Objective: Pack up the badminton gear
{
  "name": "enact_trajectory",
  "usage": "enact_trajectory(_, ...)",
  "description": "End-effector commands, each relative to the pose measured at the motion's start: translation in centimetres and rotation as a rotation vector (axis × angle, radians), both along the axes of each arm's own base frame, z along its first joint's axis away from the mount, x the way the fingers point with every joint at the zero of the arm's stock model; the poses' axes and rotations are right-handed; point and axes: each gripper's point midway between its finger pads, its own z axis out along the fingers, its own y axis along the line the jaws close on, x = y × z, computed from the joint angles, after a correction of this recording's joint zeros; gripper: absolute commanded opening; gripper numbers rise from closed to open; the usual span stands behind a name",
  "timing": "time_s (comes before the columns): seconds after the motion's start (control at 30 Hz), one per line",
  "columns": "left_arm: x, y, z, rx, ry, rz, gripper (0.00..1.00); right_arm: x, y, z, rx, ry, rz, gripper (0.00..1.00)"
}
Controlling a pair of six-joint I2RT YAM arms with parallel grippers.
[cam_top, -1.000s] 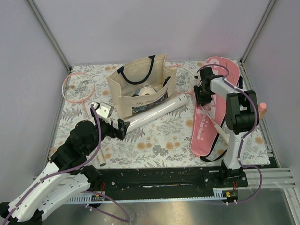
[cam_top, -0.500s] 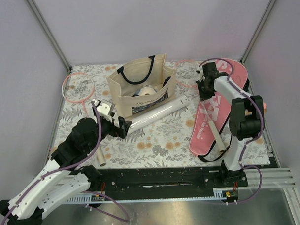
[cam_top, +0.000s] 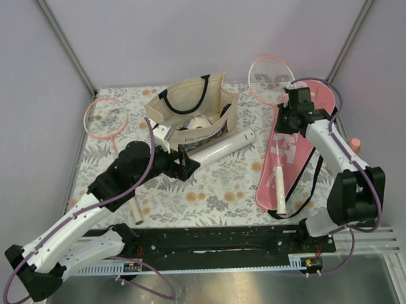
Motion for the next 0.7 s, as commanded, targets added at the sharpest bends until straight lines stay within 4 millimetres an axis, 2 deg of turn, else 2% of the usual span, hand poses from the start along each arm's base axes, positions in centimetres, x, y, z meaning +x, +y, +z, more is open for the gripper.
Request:
enact_trajectory(0.0,0.0,-4.1,3.1,-0.183,0.014,-0.085,0.84,0.4,1.5,4.9,0.218,-0.196,-0.124,0.00)
enact_trajectory(0.13,0.0,-7.8,1.4,-0.185,0.077,-0.141,0.84,-0.7,2.5,6.7,0.370,-0.254,-0.189,0.00)
enact_trajectory(0.33,-1.8,-12.8,0.9,-0.166,0.099,-0.240,0.86,-2.2,2.6,8.8,0.506,-0.364,-0.253,0.00)
enact_trajectory(0.5,-2.4,-15.8,-0.6,-0.097,0.093,-0.287,0.88,-3.1,3.4,10.4,0.589,-0.405,-0.235,0.00)
enact_trajectory(0.67,-2.5,-17.7,-2.6,-0.034,0.091,-0.316,0.89,-3.7,4.4,11.6,0.679,-0.415,-0.211,0.00)
